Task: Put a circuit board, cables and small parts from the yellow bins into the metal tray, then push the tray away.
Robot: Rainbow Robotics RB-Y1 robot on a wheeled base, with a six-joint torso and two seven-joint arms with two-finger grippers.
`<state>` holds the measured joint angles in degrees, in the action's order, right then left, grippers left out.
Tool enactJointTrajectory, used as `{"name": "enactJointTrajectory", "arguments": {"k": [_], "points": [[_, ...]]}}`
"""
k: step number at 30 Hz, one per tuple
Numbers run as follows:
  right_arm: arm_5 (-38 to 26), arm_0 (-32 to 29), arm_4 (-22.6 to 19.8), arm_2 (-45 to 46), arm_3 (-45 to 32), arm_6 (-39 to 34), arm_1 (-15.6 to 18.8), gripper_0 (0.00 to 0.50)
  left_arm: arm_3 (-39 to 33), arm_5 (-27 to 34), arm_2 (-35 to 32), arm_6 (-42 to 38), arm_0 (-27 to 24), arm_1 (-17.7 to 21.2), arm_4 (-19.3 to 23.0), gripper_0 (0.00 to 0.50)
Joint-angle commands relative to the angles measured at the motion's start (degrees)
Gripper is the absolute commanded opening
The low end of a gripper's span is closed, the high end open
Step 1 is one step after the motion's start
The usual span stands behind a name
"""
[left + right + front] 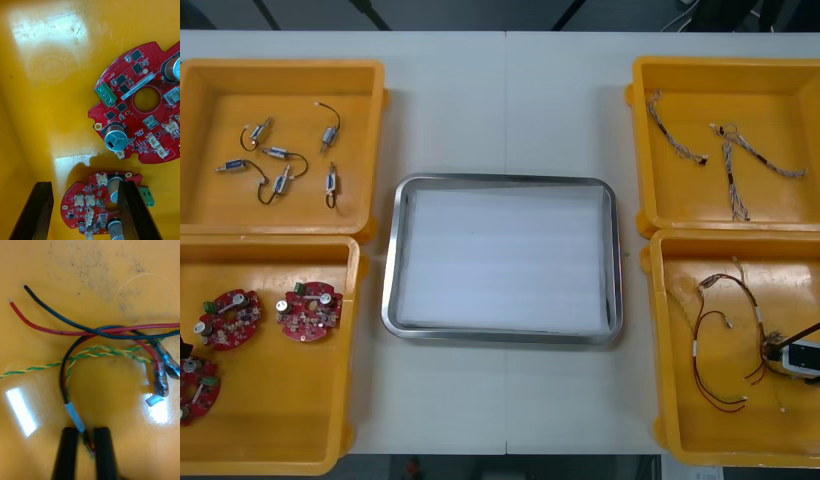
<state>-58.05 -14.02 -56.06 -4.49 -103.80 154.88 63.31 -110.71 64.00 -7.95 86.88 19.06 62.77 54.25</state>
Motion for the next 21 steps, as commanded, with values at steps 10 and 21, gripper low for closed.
{"name": "enactJointTrajectory", "arguments": {"k": [10, 21], "points": [[-0.83, 2.06, -1.86, -0.69, 0.61, 0.12, 1.55, 0.000, -2.67, -1.42, 0.04, -1.72, 2.91, -0.72, 0.33, 0.500], [-9.89, 4.08, -9.24, 7.92, -1.23, 0.12, 1.55, 0.000, -3.64, 0.07, -0.40, -1.72, 3.61, -1.95, -0.46, 0.500]]}}
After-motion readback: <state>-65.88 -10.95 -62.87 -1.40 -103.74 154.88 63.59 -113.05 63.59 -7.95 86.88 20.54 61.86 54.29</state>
